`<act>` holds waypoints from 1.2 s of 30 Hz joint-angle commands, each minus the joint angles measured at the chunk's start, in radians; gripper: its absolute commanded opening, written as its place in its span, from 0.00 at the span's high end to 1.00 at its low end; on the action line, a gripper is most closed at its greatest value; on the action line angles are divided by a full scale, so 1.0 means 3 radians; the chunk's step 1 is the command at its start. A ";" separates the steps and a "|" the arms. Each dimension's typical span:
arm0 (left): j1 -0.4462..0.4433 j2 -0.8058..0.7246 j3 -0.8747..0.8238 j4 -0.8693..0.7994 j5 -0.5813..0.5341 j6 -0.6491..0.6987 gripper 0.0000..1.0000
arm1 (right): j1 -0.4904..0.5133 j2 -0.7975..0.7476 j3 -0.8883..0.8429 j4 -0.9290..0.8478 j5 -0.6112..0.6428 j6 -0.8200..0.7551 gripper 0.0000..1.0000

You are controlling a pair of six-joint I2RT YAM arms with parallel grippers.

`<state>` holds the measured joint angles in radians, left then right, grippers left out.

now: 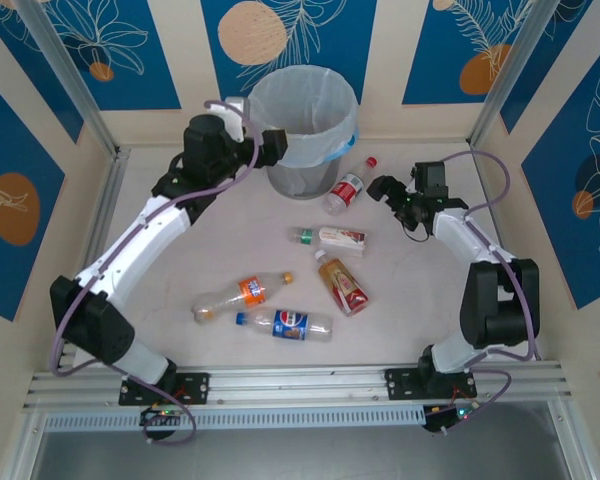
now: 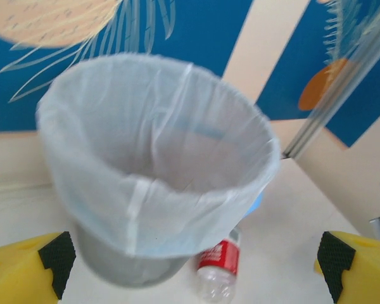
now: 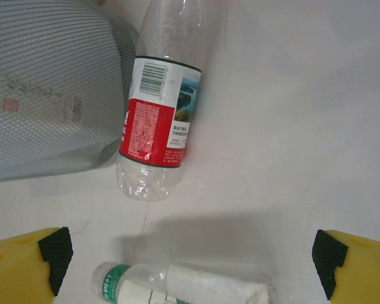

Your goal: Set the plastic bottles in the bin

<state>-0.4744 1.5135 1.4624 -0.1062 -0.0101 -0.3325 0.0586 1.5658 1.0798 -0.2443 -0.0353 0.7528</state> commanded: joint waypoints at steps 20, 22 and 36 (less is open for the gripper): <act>0.0525 -0.0840 -0.1807 -0.0015 -0.1032 -0.0405 0.01 | 0.0017 0.1672 0.1746 -0.0244 -0.0527 0.0461 0.00; 0.0543 -0.0833 -0.1792 -0.0071 -0.1046 -0.0355 0.01 | 0.0025 0.1780 0.1879 -0.0281 -0.0539 0.0496 0.00; 0.0644 -0.0878 -0.1841 -0.0218 -0.0953 -0.0232 0.01 | 0.0244 0.2397 0.2669 -0.0783 0.0021 0.0427 0.04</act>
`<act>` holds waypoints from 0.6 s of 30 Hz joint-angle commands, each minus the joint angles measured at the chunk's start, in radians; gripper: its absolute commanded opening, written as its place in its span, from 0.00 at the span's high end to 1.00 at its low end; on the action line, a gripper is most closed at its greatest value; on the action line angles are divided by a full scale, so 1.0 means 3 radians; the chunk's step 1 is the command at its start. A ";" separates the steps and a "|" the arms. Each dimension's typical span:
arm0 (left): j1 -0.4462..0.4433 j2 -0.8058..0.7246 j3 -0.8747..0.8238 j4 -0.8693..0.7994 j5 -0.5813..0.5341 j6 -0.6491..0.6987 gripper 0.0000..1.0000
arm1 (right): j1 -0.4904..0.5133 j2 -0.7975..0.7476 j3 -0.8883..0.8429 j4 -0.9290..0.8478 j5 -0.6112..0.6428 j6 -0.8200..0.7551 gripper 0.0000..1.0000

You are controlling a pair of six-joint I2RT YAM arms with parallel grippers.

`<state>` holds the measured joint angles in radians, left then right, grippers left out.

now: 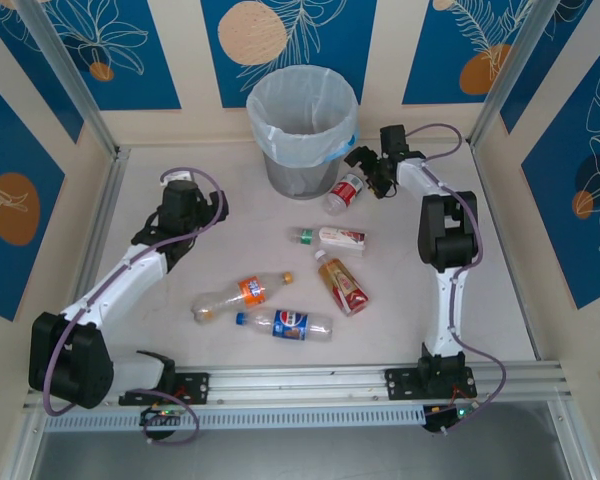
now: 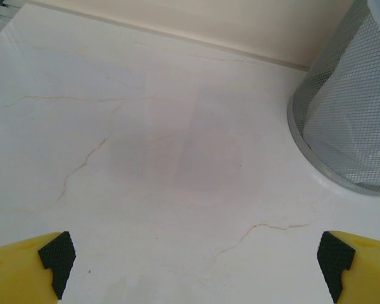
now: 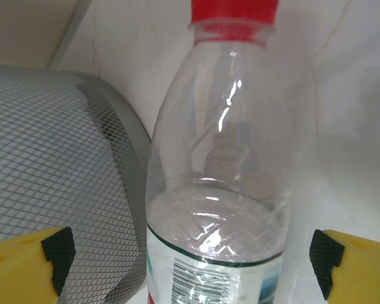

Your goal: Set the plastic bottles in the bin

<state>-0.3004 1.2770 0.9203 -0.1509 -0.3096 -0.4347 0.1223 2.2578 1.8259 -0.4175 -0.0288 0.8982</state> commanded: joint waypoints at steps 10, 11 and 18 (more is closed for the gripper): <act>0.0120 -0.0096 -0.0066 -0.0125 0.0086 0.0094 0.01 | 0.0103 0.0409 0.0625 -0.0826 0.0198 -0.0384 0.13; 0.0122 -0.0095 -0.0070 -0.0137 0.0069 0.0094 0.01 | 0.0106 0.0419 0.0632 -0.0879 0.0234 -0.0448 0.14; 0.0158 -0.0089 -0.0112 -0.0140 0.0049 0.0052 0.01 | 0.0095 0.0340 0.0435 -0.0953 0.0323 -0.0698 0.17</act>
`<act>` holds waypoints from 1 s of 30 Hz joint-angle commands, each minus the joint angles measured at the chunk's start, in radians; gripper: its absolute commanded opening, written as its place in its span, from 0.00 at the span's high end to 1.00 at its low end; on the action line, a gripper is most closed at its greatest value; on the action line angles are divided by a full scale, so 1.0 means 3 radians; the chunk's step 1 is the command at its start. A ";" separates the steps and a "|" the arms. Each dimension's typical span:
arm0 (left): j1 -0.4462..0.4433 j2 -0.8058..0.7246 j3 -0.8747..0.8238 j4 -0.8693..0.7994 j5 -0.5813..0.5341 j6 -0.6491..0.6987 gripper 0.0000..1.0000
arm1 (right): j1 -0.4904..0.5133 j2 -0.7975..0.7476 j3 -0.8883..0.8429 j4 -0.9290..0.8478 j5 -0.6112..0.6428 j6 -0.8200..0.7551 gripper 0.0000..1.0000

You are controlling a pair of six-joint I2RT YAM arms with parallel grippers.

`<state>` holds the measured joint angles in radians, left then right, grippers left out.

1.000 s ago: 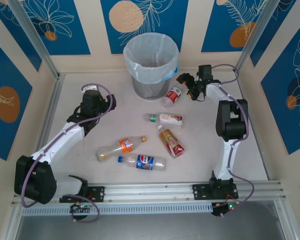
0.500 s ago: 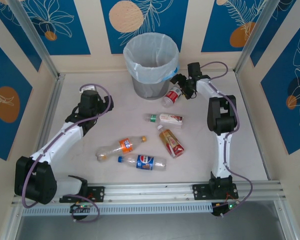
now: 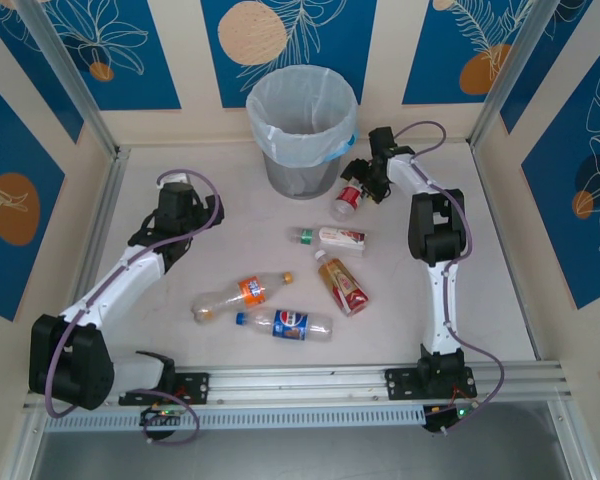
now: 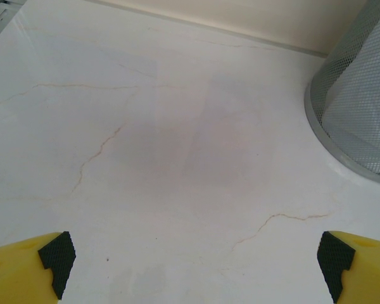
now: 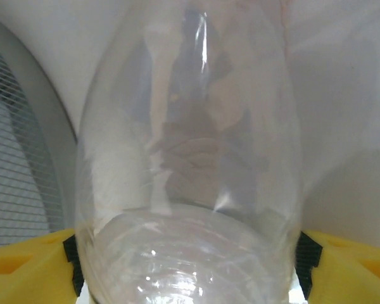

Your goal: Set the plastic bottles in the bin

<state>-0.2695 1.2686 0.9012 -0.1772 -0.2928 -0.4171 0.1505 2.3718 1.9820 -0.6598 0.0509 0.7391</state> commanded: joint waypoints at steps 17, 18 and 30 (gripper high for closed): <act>0.0085 -0.0041 -0.0079 -0.0056 -0.0025 -0.0036 0.01 | -0.0174 -0.0512 -0.0641 -0.0231 0.0202 -0.0979 0.22; 0.0083 -0.0037 -0.0079 -0.0057 -0.0025 -0.0039 0.01 | -0.0174 -0.0507 -0.0625 -0.0255 0.0212 -0.1024 0.21; 0.0099 -0.0004 -0.0079 -0.0064 -0.0018 -0.0052 0.01 | -0.0133 -0.0153 0.0097 -0.0866 0.0530 -0.1357 0.08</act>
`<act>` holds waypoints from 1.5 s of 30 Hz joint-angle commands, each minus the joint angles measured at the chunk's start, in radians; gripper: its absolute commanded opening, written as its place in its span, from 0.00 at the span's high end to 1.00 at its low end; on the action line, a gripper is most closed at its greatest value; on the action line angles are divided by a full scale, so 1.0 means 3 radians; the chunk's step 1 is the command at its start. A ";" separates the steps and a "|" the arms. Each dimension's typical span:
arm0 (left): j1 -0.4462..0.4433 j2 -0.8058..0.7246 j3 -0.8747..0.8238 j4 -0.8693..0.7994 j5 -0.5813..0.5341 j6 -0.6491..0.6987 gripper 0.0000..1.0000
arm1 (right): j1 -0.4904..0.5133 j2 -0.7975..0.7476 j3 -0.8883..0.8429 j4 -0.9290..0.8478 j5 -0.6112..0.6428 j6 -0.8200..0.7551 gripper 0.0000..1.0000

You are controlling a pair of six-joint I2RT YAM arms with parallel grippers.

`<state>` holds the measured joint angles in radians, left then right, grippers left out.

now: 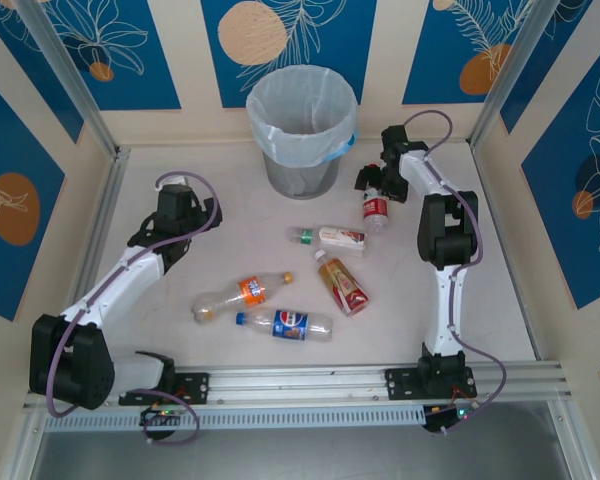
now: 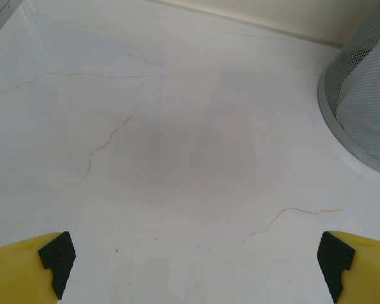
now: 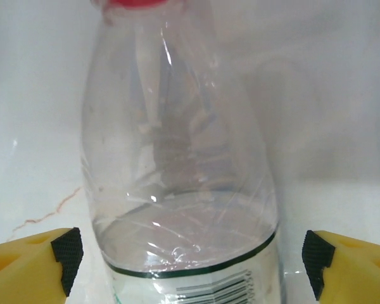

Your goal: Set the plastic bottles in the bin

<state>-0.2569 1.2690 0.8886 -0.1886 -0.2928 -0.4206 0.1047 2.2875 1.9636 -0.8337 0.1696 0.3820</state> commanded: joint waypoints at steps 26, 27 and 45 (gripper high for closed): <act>0.0094 -0.0020 -0.0095 -0.0041 0.0077 -0.0054 0.01 | 0.0180 0.0601 0.0895 -0.0913 0.0427 -0.0660 0.34; 0.0098 -0.0015 -0.0094 -0.0041 0.0076 -0.0059 0.01 | 0.0178 0.0567 0.0880 -0.0896 0.0427 -0.0656 0.34; 0.0109 0.0059 -0.0073 -0.0013 0.0152 -0.0101 0.01 | 0.0166 -0.0548 -0.0231 -0.0058 0.0282 -0.0517 0.41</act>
<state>-0.2401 1.2739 0.8711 -0.1955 -0.2653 -0.4393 0.1551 2.1971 1.9366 -0.9131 0.2844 0.2089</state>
